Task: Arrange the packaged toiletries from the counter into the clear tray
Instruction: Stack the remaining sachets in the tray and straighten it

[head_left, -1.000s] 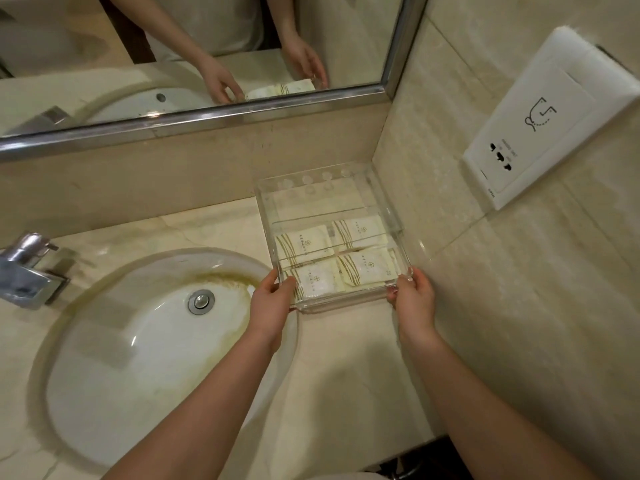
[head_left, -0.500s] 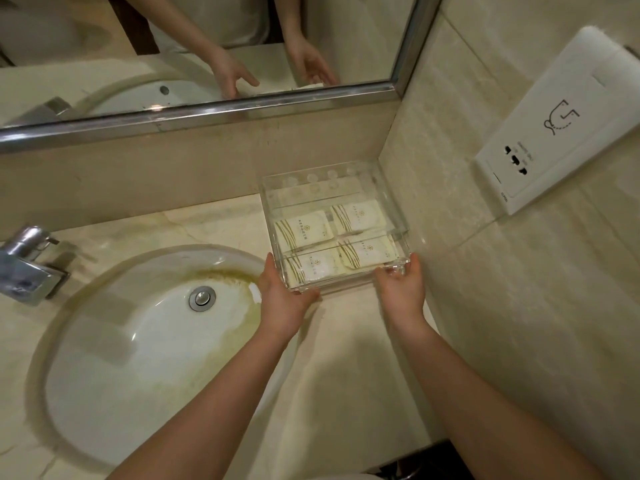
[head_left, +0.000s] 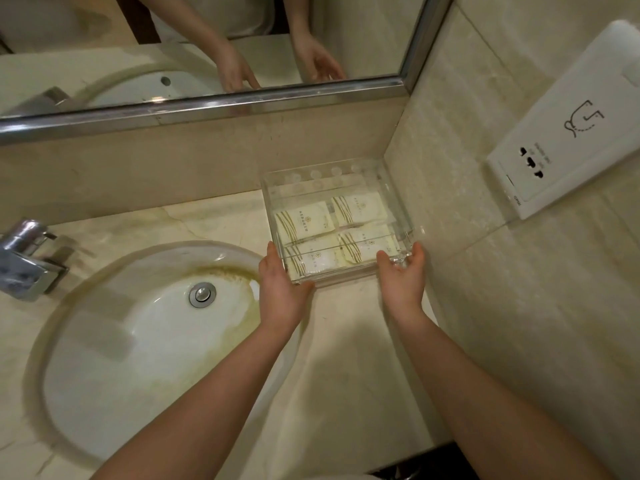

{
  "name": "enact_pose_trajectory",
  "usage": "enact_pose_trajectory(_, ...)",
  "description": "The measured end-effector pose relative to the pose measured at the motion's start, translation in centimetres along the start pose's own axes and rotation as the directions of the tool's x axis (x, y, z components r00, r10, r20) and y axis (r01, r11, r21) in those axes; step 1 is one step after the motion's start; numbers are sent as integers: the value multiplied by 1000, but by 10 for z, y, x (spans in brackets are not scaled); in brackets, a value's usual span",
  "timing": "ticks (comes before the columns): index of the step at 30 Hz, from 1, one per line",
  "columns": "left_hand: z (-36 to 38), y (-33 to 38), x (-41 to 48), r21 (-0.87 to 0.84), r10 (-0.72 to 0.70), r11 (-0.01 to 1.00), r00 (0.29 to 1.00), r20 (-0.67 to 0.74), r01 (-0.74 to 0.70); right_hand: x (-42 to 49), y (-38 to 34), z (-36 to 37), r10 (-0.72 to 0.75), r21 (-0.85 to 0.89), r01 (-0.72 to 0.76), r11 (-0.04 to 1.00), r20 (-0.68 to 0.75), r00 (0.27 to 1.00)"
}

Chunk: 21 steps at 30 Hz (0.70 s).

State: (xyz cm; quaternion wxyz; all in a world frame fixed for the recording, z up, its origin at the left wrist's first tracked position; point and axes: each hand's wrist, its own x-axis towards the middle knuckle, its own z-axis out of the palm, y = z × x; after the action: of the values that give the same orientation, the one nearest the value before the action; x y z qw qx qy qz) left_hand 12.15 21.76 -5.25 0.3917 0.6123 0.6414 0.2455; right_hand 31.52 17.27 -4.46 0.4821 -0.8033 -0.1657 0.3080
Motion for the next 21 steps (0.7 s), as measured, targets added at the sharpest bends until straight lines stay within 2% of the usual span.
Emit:
enact_pose_trajectory(5,2,0,-1,6,22,1000,1000,-22,-22,8,-4,7,32,-60,-35,998,-55,998)
enact_pose_trajectory(11,1,0,15,23,-8,1000,997,-77,10,23,-15,22,-8,-96,2,995,-66,998)
enact_pose_trajectory(14,-1,-2,18,55,-21,998,995,-96,26,24,-17,24,-38,-56,36,998,-36,999)
enact_pose_trajectory(18,2,-2,15,84,-9,996,995,-100,18,18,6,14,-37,57,33,998,72,997)
enact_pose_trajectory(21,3,-4,15,90,-7,996,996,-90,15,20,18,9,-19,142,11,990,57,998)
